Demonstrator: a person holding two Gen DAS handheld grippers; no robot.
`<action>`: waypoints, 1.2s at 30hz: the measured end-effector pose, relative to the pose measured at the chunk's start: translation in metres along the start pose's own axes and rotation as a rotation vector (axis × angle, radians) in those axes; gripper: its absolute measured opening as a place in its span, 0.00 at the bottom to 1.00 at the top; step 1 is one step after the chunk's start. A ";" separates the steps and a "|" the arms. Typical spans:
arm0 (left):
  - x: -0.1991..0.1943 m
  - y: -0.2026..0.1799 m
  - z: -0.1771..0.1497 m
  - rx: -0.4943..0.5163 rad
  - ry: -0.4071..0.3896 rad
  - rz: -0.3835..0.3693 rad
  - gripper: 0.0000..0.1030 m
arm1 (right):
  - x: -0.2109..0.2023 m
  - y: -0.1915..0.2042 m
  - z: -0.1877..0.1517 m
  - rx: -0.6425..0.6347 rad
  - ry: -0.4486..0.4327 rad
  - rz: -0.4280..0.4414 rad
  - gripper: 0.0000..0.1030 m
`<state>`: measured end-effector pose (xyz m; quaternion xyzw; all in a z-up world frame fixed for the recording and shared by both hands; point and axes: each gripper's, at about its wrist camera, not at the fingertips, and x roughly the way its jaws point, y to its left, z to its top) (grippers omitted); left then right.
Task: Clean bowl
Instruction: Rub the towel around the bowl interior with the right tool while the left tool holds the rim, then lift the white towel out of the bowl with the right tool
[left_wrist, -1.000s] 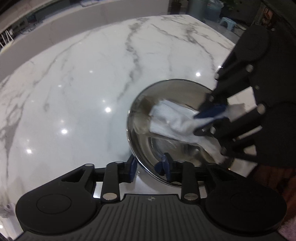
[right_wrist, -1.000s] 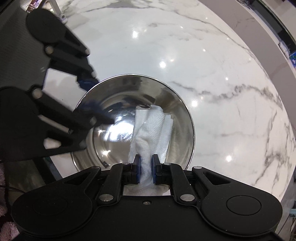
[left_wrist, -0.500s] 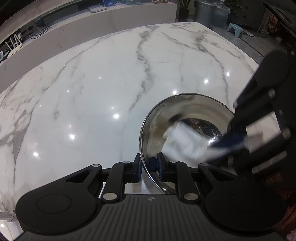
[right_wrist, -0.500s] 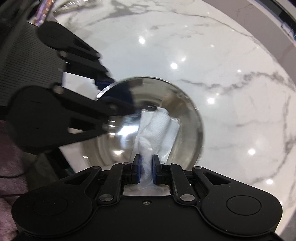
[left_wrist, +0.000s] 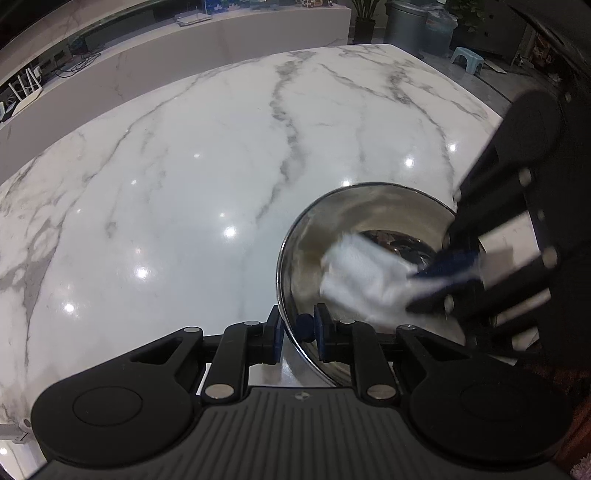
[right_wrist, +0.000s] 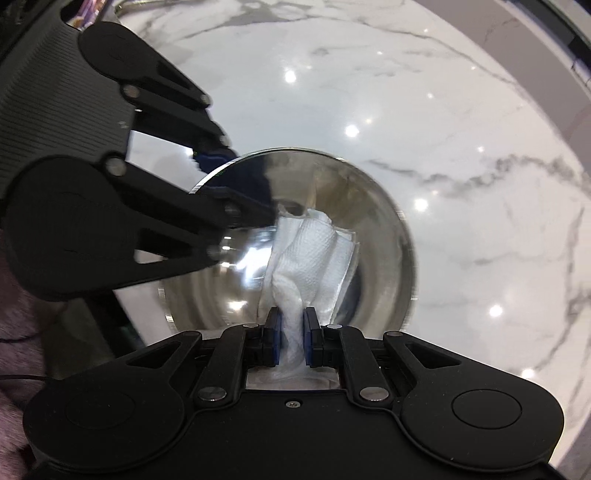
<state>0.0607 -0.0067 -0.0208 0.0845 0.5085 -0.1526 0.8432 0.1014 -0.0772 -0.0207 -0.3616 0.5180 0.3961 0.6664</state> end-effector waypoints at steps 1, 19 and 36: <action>0.000 0.000 0.000 0.002 -0.001 0.000 0.15 | 0.000 -0.001 0.001 0.001 -0.004 -0.013 0.09; 0.003 0.000 0.003 -0.019 0.000 -0.005 0.16 | -0.056 0.004 -0.007 0.025 -0.137 -0.145 0.08; 0.000 0.002 0.004 -0.100 -0.043 0.033 0.17 | -0.104 -0.050 -0.094 0.510 -0.476 0.056 0.09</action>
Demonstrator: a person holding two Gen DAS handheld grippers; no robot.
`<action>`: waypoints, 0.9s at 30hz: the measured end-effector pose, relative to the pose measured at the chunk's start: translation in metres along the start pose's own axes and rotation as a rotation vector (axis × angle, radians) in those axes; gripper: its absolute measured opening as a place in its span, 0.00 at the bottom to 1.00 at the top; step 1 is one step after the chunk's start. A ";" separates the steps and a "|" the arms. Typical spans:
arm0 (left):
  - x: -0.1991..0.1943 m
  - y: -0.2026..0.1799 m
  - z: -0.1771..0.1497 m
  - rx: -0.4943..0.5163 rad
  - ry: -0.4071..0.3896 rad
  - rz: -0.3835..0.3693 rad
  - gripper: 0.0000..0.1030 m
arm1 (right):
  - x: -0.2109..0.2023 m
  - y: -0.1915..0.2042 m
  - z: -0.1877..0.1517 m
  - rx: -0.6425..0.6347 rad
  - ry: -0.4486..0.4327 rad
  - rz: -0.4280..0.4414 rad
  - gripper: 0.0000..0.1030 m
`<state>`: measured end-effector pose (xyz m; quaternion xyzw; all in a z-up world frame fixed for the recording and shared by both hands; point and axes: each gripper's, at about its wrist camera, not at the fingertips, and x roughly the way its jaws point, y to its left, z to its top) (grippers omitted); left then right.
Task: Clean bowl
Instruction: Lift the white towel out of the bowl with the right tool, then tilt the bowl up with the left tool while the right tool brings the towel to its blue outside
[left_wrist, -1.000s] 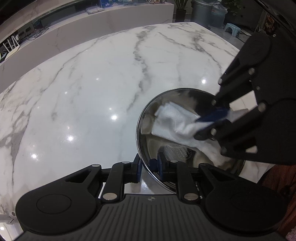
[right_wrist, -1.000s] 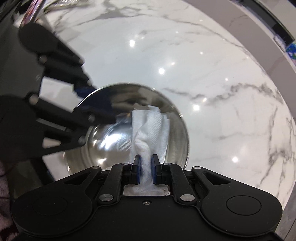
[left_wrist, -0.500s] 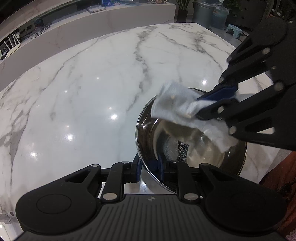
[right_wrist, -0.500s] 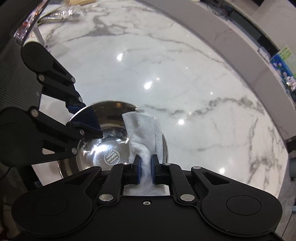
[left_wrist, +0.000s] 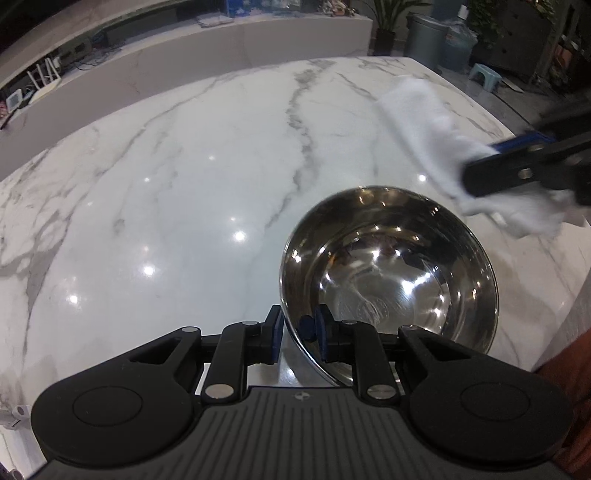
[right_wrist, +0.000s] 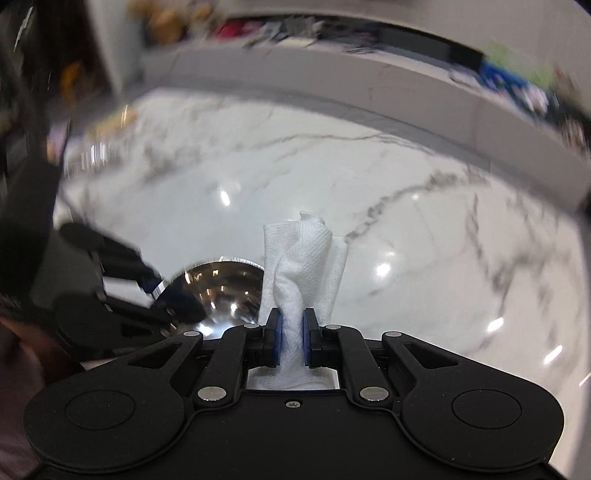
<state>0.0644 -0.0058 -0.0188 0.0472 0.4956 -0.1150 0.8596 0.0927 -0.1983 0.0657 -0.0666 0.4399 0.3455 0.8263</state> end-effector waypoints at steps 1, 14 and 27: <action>-0.001 0.000 0.000 -0.014 -0.001 -0.004 0.17 | -0.006 -0.013 -0.008 0.084 -0.035 0.037 0.09; -0.005 -0.004 -0.005 -0.121 -0.025 0.015 0.26 | -0.019 -0.079 -0.104 0.544 -0.216 0.279 0.10; -0.009 -0.001 -0.022 -0.139 -0.103 -0.042 0.37 | -0.013 -0.077 -0.116 0.643 -0.240 0.327 0.10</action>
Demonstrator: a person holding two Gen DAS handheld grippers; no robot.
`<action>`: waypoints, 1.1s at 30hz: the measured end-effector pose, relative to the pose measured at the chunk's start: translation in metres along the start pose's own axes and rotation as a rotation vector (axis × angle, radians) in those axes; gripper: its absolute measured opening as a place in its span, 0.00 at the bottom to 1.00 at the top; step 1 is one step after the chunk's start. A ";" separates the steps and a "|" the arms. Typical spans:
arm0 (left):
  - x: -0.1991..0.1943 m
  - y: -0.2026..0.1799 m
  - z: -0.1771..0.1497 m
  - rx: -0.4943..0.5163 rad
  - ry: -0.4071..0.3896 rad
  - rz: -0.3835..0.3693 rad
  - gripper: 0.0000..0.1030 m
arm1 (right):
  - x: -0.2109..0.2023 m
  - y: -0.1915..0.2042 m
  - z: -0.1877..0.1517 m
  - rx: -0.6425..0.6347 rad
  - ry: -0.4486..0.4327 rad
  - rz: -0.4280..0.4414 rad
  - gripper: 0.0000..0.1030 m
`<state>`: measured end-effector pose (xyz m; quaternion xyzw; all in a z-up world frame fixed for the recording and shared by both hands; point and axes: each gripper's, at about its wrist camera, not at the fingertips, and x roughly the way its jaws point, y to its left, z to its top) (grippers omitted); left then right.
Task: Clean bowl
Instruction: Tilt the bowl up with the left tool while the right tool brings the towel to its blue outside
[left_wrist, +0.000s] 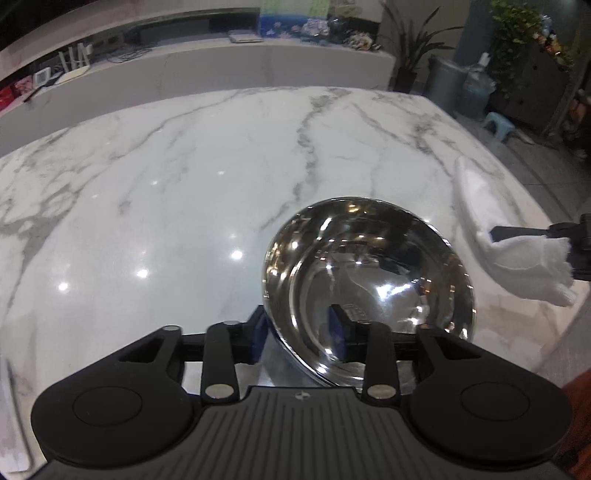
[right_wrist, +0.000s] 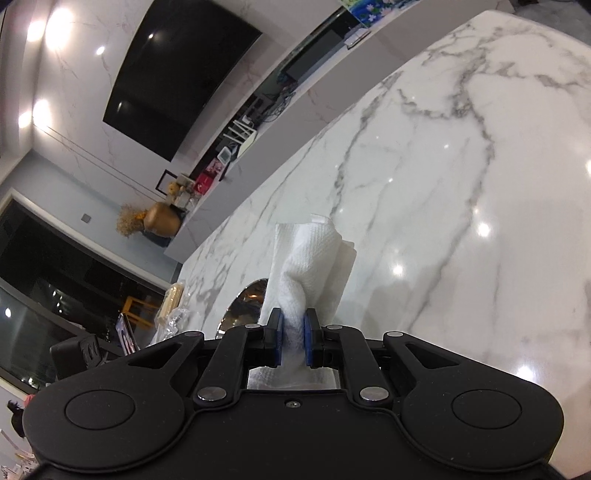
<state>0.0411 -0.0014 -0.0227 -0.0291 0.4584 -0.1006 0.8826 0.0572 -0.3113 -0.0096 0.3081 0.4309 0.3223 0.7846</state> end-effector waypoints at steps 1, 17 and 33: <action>-0.001 0.001 0.000 -0.013 -0.001 -0.004 0.37 | 0.000 -0.002 0.000 0.004 0.003 0.001 0.10; 0.002 0.004 0.001 -0.059 0.040 0.004 0.24 | 0.024 -0.013 -0.010 0.016 0.090 -0.028 0.10; 0.026 0.011 0.034 -0.017 0.020 0.099 0.24 | 0.054 -0.008 0.016 0.058 0.083 -0.056 0.10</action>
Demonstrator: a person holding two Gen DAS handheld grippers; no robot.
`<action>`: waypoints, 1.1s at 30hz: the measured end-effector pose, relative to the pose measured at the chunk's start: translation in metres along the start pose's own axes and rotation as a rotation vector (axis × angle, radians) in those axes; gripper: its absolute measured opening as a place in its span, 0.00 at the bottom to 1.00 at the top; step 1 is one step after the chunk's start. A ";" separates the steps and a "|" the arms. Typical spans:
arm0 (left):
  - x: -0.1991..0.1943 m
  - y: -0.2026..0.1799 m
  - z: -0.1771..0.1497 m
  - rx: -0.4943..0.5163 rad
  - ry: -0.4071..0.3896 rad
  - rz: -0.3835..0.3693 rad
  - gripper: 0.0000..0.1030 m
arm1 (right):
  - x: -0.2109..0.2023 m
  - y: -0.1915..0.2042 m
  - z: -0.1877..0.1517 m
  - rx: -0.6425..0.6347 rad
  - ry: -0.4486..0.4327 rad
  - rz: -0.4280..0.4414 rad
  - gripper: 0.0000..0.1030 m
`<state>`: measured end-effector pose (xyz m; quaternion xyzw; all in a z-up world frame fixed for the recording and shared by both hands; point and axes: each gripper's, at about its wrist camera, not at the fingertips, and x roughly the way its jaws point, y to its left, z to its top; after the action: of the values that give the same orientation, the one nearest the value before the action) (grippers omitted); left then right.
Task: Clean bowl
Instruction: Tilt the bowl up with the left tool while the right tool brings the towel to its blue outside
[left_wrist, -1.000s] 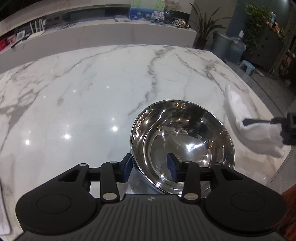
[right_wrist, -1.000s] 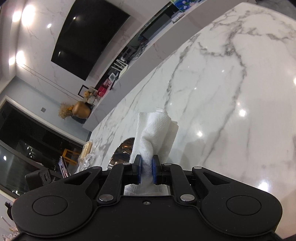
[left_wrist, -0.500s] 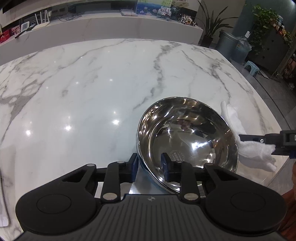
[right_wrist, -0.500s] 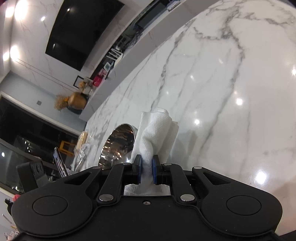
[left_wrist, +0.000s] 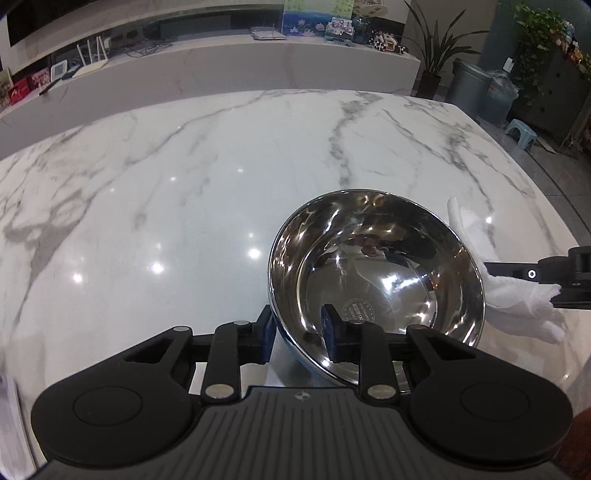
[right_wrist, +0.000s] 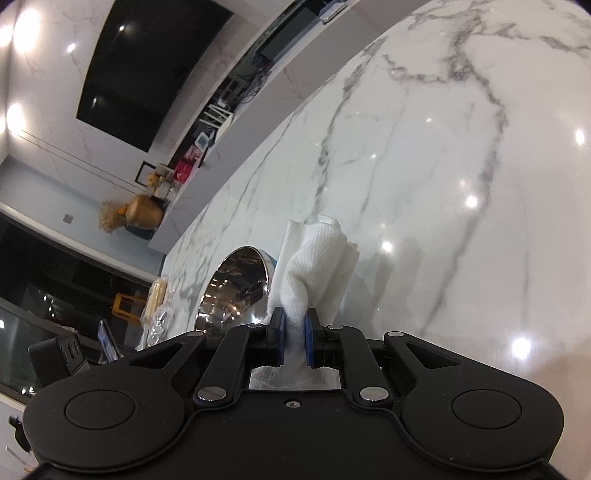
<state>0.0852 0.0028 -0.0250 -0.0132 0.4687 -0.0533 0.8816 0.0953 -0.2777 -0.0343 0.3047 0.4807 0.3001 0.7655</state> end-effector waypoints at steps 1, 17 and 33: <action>0.001 0.002 0.003 -0.006 0.002 0.001 0.24 | 0.002 0.001 0.004 0.001 0.011 0.003 0.10; 0.011 -0.003 0.010 0.043 0.002 0.030 0.24 | 0.024 -0.014 0.007 -0.002 0.113 0.001 0.10; 0.016 0.009 0.006 -0.138 0.049 -0.051 0.32 | 0.034 -0.007 -0.003 -0.087 0.141 -0.059 0.10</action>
<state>0.1002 0.0094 -0.0358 -0.0844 0.4923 -0.0435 0.8652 0.1060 -0.2561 -0.0597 0.2347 0.5288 0.3187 0.7508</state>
